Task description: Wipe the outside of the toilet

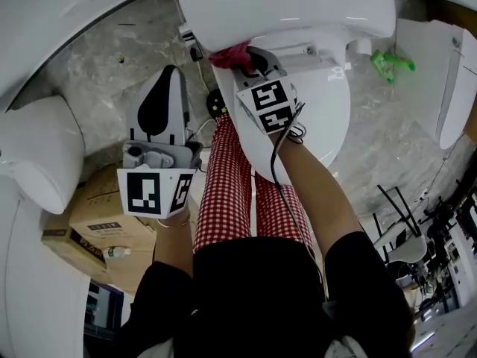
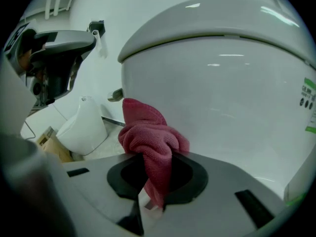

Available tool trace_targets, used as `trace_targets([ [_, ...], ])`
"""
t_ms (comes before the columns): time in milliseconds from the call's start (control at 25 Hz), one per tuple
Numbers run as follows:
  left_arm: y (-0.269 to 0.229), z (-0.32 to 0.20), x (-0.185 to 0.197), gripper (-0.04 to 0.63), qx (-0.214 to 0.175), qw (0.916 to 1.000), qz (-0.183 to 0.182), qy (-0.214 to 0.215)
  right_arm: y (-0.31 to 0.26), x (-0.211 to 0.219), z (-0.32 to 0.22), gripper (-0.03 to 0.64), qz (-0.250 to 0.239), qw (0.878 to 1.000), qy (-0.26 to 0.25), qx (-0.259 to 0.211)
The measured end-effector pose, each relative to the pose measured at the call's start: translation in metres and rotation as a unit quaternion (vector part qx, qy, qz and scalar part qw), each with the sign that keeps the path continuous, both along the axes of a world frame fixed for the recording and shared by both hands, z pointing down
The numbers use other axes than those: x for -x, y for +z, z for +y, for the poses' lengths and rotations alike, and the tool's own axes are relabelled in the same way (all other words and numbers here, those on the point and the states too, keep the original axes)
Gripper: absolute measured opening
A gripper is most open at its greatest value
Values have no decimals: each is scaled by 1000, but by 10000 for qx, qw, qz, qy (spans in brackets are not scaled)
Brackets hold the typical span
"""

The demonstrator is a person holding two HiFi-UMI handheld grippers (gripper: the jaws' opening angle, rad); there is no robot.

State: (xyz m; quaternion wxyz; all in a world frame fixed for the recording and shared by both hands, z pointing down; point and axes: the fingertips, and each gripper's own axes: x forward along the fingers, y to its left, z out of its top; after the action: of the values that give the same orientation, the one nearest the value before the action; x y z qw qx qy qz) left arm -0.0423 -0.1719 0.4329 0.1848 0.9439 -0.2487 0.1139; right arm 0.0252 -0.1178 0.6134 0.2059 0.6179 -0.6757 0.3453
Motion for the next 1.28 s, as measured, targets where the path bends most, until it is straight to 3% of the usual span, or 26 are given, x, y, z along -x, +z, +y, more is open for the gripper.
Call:
trace_targets([
  [320,-2,6,-25,9,7,9997,15,249,4,-51,14,78,-115,9969,764,160],
  [520,0,9,-33,9,24,9995,27,326,5,-72,23,78,16,9959,868,241],
  [680,-1,7,-37,9,39,9995,67,321,11,-99,35,78,-76,9905,1364,174],
  [1080,-7,17,-62,9,-28,9983,80,579,11,-164,65,78,87,9795,1988,315],
  [1280,-11,17,-68,9,-71,9981,94,606,12,-205,90,78,-6,9639,2610,534],
])
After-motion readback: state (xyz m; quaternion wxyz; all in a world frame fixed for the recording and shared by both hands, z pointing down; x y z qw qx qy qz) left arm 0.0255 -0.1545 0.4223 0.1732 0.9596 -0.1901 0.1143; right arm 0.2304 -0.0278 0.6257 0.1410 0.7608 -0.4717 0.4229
